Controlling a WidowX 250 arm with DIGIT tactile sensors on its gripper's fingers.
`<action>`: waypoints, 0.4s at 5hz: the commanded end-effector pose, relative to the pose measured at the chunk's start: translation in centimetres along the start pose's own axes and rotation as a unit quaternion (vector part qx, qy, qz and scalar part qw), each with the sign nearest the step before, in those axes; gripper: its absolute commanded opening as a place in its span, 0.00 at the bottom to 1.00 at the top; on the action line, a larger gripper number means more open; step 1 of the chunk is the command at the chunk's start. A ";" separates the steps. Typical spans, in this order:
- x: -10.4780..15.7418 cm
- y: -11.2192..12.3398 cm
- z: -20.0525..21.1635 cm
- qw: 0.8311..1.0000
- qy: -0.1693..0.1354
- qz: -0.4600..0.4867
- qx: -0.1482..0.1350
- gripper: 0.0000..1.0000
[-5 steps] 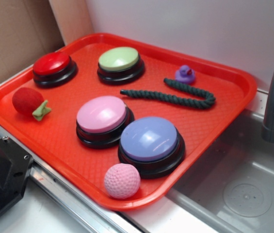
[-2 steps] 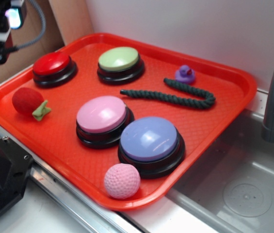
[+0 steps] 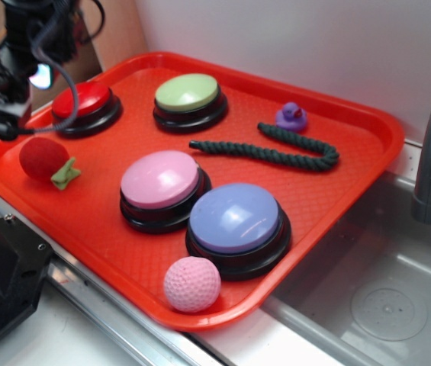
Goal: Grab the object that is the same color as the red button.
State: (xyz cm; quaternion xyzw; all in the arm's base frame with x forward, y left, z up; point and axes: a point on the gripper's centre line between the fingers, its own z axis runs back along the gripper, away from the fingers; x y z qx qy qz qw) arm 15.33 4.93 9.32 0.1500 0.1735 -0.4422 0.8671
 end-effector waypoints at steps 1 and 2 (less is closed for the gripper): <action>0.3 1.4 -4.1 0.999 0.043 -0.028 0.004 1.00; -0.4 1.5 -6.1 0.995 0.087 -0.055 -0.017 1.00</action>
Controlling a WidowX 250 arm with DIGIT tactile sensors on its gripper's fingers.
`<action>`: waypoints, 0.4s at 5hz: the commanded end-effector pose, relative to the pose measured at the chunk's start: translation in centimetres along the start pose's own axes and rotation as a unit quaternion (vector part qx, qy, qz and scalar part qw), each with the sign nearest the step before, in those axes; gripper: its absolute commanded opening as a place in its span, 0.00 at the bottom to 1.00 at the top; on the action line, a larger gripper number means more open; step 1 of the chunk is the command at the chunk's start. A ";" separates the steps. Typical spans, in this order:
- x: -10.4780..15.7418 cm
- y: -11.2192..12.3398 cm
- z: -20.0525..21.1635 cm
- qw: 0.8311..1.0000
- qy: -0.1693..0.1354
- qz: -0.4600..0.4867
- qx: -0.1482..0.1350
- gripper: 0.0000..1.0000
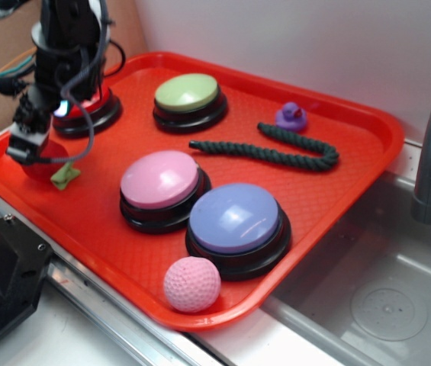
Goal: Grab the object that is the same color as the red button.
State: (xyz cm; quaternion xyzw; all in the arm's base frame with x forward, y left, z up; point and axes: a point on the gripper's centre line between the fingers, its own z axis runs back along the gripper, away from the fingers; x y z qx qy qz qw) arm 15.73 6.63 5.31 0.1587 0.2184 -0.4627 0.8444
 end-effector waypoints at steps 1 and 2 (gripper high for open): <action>-1.3 -0.4 -2.5 0.997 0.054 -0.047 -0.039 1.00; -2.4 -0.7 -3.0 0.996 0.036 0.074 -0.025 1.00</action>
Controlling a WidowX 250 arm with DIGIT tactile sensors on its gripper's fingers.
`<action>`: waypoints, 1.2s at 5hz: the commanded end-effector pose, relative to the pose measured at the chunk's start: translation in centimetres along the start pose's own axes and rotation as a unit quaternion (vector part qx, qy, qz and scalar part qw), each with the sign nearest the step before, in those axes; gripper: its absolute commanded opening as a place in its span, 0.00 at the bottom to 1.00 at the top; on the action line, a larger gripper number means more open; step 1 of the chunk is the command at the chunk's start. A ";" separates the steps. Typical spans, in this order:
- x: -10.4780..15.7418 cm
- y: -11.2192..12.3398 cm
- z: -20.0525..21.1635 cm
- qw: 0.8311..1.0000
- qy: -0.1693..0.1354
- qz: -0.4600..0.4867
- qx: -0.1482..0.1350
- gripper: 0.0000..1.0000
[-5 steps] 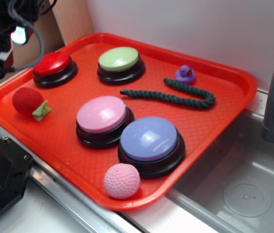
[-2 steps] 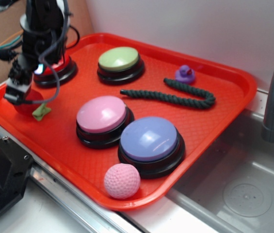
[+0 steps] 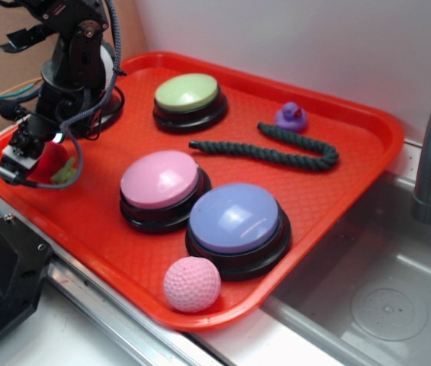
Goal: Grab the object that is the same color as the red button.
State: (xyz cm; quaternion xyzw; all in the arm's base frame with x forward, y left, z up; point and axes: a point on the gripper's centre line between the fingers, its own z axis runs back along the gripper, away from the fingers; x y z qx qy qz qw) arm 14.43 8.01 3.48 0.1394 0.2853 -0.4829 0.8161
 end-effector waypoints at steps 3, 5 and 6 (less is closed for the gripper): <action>-0.1 -0.8 0.0 0.969 -0.082 0.220 0.079 0.00; 1.3 -2.3 9.3 0.898 -0.244 0.367 0.009 0.00; -0.6 -3.2 14.9 0.838 -0.291 0.457 -0.062 0.00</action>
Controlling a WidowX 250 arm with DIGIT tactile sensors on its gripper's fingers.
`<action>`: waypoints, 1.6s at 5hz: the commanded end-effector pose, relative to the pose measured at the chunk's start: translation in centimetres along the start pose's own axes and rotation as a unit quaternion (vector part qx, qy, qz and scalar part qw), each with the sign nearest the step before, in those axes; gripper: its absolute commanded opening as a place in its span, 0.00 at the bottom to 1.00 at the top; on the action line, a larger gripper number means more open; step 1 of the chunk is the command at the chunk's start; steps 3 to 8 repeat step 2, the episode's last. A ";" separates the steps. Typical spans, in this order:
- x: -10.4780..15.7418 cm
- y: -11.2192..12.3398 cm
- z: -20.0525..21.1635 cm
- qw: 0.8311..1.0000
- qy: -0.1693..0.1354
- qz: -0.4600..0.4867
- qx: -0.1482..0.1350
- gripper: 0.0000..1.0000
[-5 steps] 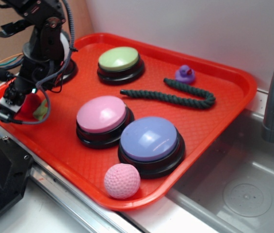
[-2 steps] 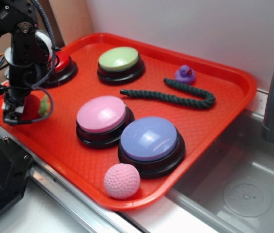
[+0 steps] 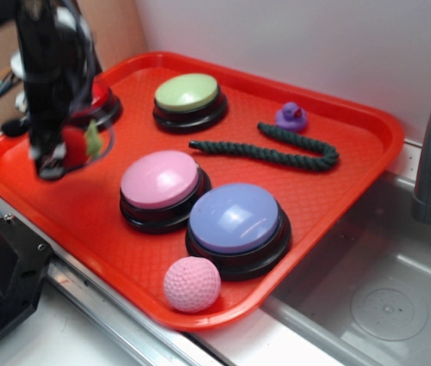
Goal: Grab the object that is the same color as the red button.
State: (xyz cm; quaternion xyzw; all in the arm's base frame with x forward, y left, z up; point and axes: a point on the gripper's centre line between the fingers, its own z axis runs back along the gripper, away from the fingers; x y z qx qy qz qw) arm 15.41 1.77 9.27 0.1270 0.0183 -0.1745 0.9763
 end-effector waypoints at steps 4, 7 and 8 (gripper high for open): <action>0.9 1.1 12.3 0.956 -0.039 0.275 -0.093 0.00; 0.9 1.1 12.3 0.956 -0.039 0.275 -0.093 0.00; 0.9 1.1 12.3 0.956 -0.039 0.275 -0.093 0.00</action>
